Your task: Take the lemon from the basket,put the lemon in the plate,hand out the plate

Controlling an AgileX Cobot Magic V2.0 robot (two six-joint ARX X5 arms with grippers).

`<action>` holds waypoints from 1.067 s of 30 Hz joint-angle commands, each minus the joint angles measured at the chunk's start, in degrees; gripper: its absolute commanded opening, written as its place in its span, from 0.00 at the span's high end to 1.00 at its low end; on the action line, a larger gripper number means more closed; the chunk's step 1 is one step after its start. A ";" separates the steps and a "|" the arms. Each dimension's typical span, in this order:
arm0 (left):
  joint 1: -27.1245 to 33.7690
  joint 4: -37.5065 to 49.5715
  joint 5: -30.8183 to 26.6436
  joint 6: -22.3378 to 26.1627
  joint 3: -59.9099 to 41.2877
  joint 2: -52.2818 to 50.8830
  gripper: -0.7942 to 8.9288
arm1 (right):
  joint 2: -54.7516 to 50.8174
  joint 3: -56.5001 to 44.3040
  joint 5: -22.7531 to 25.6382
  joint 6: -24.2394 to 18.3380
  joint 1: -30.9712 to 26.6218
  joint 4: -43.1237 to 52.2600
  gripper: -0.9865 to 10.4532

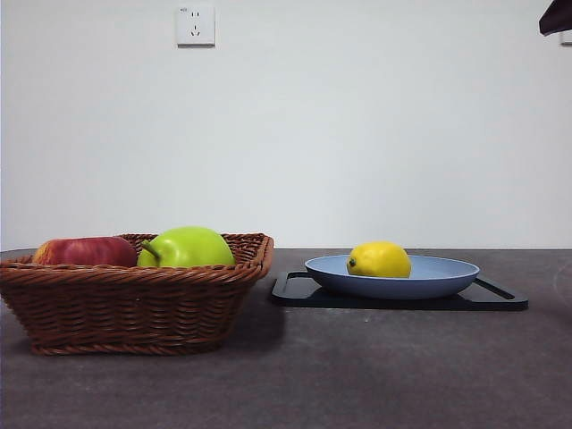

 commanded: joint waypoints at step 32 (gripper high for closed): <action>0.22 0.48 0.07 -0.39 -0.63 -0.26 0.91 | -11.41 -4.74 -2.69 -11.74 -11.02 -1.25 0.91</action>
